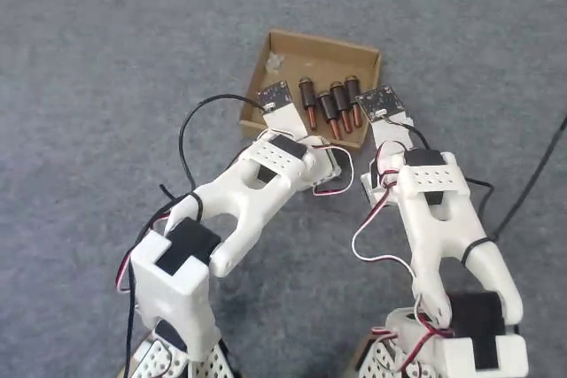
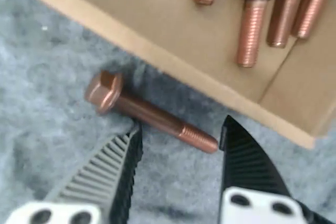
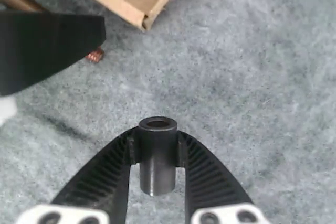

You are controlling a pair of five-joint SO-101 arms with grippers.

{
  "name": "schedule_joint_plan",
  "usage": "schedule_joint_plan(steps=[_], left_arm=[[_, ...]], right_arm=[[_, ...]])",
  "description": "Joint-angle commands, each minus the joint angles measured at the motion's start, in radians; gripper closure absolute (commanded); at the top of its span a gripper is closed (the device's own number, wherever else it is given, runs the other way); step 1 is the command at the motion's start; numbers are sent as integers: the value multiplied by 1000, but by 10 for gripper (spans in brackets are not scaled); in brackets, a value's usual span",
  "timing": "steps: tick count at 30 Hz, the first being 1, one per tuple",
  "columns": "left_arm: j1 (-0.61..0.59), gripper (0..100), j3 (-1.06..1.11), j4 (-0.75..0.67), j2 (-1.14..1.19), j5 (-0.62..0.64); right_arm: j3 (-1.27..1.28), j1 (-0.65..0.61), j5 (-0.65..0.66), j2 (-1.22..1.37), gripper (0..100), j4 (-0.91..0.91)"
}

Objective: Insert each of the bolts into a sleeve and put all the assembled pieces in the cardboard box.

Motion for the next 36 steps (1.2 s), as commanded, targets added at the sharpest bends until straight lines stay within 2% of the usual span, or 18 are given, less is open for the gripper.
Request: schedule_joint_plan(steps=[1,6,11,12,17,22,26,29,36], left_arm=[[-38,768,-61,20,-8,9],[-64,789,-59,20,-8,8],[-58,981,-59,21,-8,-81],[-57,995,-58,25,-6,-103],[-60,978,-58,150,-12,-183],[-64,978,-71,359,-35,-437],[-66,978,-36,402,-130,-577],[-68,978,56,321,-235,-606],[-184,978,338,-97,-399,-606]], right_arm=[[-9,5,-2,-53,993,-13],[-8,-12,0,-53,993,-13],[-8,-12,0,-53,993,-13],[-8,-12,0,-53,993,-13],[-8,-18,0,-51,993,-13],[-8,-18,0,-50,993,-13],[-6,-18,0,-53,993,-13],[-6,-18,0,-53,993,-12],[-6,-28,-9,-53,993,-12]])
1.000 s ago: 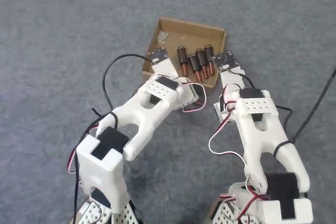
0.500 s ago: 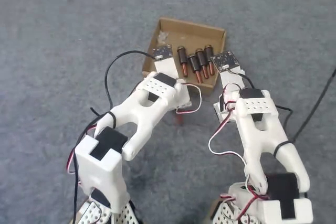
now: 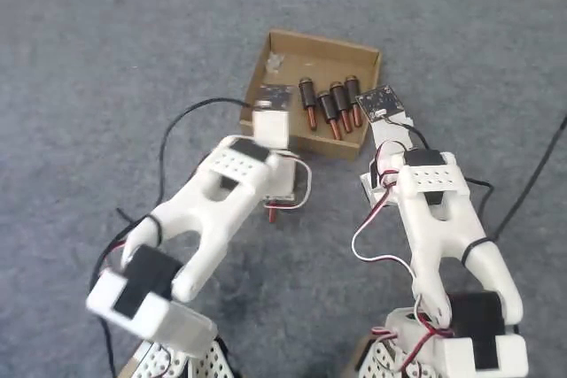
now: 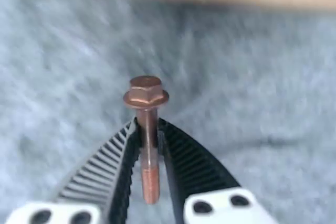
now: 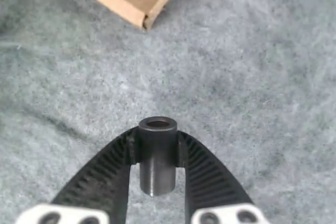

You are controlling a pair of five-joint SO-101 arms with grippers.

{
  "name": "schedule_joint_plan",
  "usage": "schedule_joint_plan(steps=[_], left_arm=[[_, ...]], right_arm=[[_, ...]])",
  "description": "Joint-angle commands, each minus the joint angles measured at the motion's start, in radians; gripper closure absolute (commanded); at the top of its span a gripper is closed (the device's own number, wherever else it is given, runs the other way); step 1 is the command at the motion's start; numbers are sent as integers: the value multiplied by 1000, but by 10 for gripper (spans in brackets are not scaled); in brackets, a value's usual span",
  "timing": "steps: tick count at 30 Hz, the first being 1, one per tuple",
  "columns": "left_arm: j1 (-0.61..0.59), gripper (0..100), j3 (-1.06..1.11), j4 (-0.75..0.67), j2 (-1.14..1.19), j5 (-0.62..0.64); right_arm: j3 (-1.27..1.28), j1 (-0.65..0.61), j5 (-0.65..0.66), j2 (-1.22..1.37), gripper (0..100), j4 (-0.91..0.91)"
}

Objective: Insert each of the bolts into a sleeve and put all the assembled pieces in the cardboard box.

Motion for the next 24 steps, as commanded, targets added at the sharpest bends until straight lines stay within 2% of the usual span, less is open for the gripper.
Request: schedule_joint_plan(steps=[1,3,10,19,24], left_arm=[[-77,978,67,-184,-114,-15],[-114,978,70,-203,-129,-15],[-227,978,77,-313,-135,-15],[-242,978,90,-338,-135,-15],[-242,978,93,-338,-135,-15]], right_arm=[[-6,-21,-11,-54,993,-12],[-6,-27,-14,-54,993,-12],[-6,-114,-155,-54,993,-12],[25,-286,-356,-151,993,-5],[110,-394,-382,-352,993,-13]])
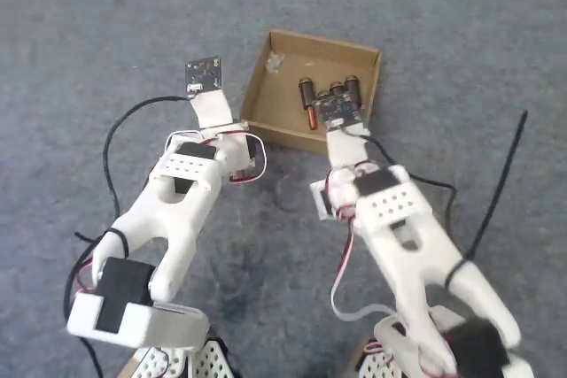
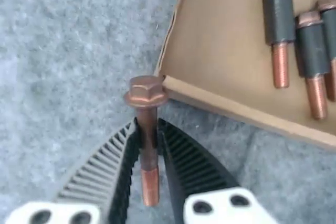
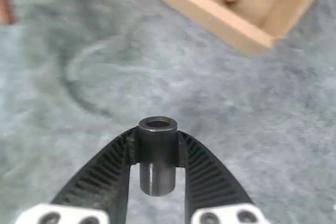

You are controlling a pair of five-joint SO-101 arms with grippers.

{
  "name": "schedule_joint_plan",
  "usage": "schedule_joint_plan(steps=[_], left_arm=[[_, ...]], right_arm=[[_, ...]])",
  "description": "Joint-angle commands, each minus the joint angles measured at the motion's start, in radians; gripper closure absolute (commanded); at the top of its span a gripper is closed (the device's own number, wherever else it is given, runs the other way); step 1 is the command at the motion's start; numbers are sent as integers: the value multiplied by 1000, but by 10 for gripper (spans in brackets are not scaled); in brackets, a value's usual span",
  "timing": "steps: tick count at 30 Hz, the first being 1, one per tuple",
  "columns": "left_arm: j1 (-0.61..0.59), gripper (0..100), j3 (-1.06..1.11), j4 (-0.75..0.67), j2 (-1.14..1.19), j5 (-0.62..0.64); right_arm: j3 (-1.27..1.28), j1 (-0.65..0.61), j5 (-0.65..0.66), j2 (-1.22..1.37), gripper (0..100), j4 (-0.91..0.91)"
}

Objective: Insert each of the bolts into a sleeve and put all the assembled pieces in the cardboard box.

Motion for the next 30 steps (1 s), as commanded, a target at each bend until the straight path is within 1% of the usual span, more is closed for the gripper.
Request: schedule_joint_plan(steps=[1,4,8,11,15,17,23,27,30], left_arm=[[-8,978,-7,-26,-60,-15],[-8,978,-7,-26,-60,-15],[-8,978,-7,-26,-60,-15],[-8,978,-5,-26,-60,-15],[-8,978,-5,-26,-60,-15],[-8,978,-5,-26,-60,-15],[-8,978,-7,-26,-60,-15],[-8,978,-7,-26,-60,-15],[-8,978,-8,-26,-60,-15]], right_arm=[[34,-70,-20,-191,993,-13],[94,-85,-21,-305,993,-50],[241,-79,-21,-420,993,-234],[373,-82,-20,-467,993,-435],[528,-79,-20,-470,993,-808],[562,-82,-20,-450,993,-954],[582,-81,-23,-294,993,-1230],[614,-85,-23,-139,993,-1489],[654,-107,-23,-5,993,-1719]])
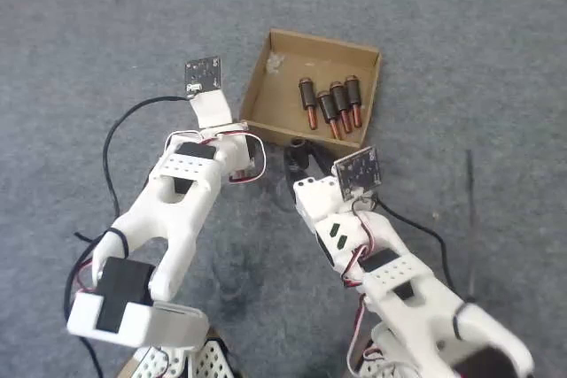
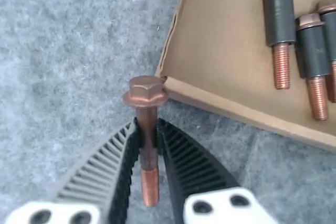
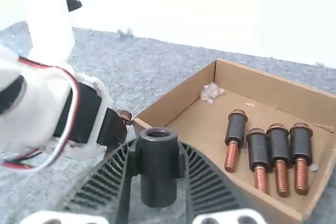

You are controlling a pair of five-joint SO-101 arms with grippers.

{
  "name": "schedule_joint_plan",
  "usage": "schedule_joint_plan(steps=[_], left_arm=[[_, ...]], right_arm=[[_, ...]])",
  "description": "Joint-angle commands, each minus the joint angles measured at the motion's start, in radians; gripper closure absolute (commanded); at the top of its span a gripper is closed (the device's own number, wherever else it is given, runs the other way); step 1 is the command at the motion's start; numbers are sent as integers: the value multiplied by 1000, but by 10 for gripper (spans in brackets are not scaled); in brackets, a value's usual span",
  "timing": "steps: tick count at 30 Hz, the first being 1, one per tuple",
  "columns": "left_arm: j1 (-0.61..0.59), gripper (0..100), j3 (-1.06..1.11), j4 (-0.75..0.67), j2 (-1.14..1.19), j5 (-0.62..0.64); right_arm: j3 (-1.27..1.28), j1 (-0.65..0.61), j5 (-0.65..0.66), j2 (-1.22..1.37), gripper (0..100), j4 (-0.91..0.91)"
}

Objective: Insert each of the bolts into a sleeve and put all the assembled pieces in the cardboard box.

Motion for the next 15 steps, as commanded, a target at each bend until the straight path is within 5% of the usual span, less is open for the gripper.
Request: schedule_joint_plan(steps=[1,15], left_arm=[[-6,977,-8,-25,-60,-15],[-6,976,-12,-26,-60,-15]], right_arm=[[23,-41,-11,136,993,-302],[118,-91,-8,519,993,-908]])
